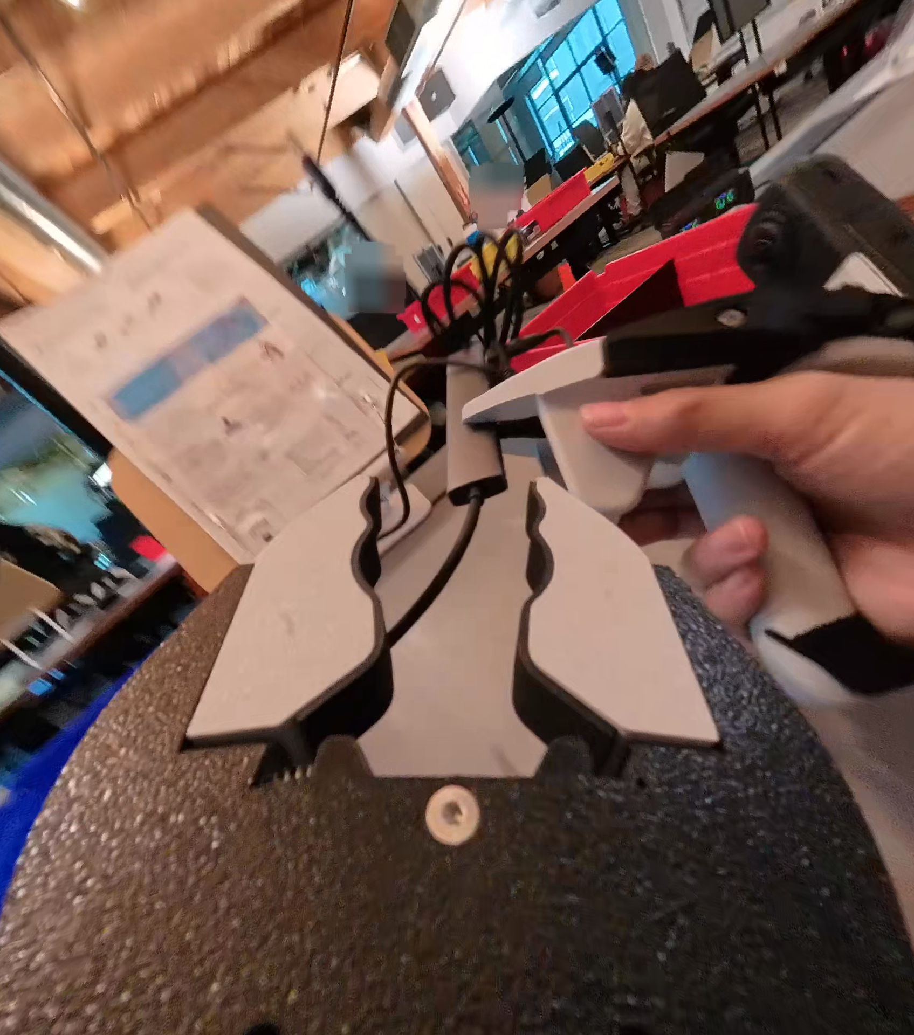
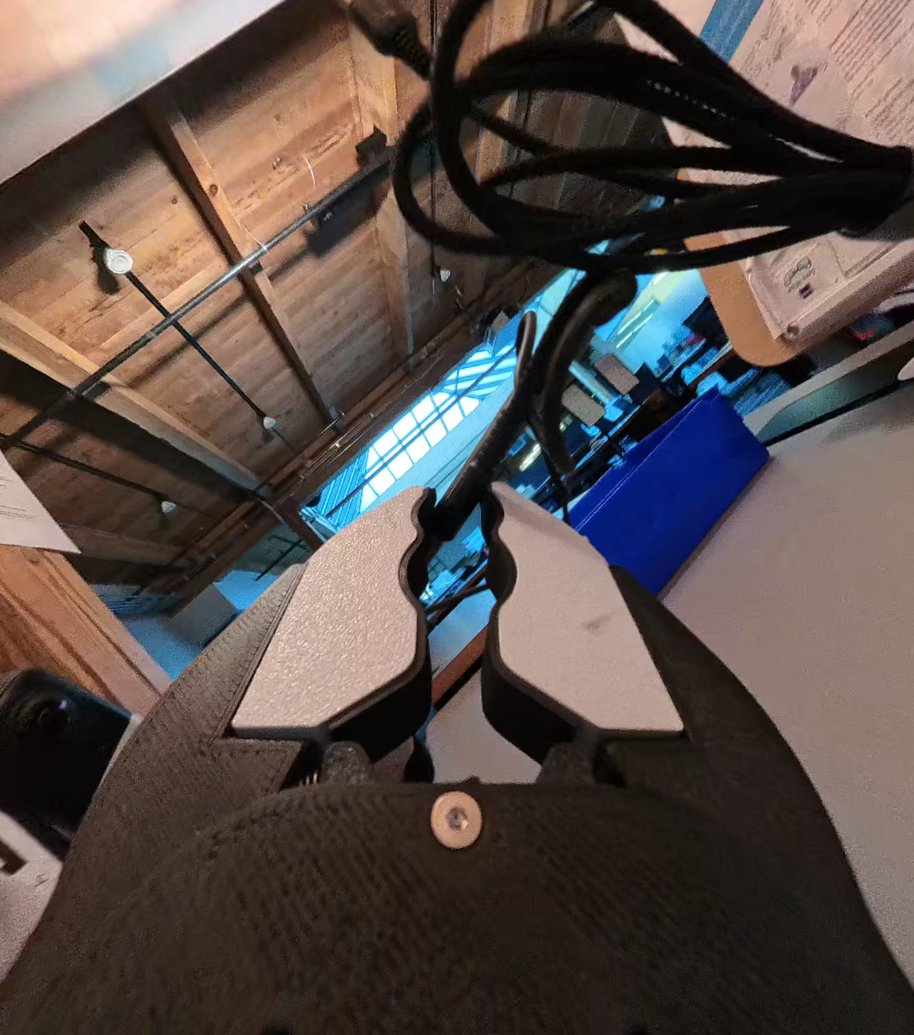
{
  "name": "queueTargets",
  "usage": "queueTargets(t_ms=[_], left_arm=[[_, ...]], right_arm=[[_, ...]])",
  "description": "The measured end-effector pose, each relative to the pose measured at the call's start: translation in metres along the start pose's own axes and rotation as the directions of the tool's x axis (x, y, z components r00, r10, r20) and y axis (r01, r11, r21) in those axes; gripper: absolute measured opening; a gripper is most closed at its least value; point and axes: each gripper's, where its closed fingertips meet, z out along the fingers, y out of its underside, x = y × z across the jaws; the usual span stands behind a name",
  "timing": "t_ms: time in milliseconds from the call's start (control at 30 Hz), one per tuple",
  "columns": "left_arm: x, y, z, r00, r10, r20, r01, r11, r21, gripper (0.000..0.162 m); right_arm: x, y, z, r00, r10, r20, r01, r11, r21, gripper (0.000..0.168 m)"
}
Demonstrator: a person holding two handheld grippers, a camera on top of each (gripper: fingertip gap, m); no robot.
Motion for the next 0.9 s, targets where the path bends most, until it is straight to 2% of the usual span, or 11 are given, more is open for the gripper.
queueTargets(t_ms=[133,233,333,433,567,667,767,900], left_arm=[[-0.006,0.009,0.003,0.956,-0.288,-0.06,0.29,0.957,0.032,0.048],[0.0,0.015,0.003,0.907,-0.394,-0.147,0.402,0.915,0.027,0.041],[0.004,0.015,0.0,0.922,-0.341,-0.185,0.36,0.929,0.082,0.027],[0.005,0.016,-0.003,0.945,-0.272,-0.185,0.298,0.945,0.133,0.026],[-0.005,0.022,-0.008,0.967,-0.213,-0.143,0.234,0.961,0.151,0.023],[-0.009,0.026,-0.008,0.972,-0.2,-0.122,0.216,0.966,0.141,0.023],[-0.011,0.027,-0.009,0.971,-0.215,-0.107,0.23,0.961,0.151,0.023],[-0.019,0.027,-0.011,0.976,-0.207,-0.068,0.216,0.963,0.162,0.023]], right_arm=[[-0.01,0.013,0.004,0.998,-0.049,0.045,0.05,0.999,-0.011,0.016],[-0.012,0.018,0.006,0.997,-0.035,0.062,0.036,0.999,-0.02,0.015],[-0.013,0.022,0.007,0.997,-0.007,0.072,0.008,1.0,-0.015,0.015],[-0.013,0.027,0.007,0.995,0.03,0.094,-0.028,0.999,-0.027,0.014],[-0.011,0.036,0.01,0.994,0.007,0.105,0.007,0.991,-0.13,0.016],[-0.004,0.036,0.011,0.999,-0.02,0.048,0.028,0.985,-0.17,0.024],[-0.003,0.036,0.012,0.999,0.039,0.037,-0.033,0.987,-0.16,0.022],[0.004,0.027,0.008,0.976,0.212,0.049,-0.209,0.976,-0.065,0.015]])
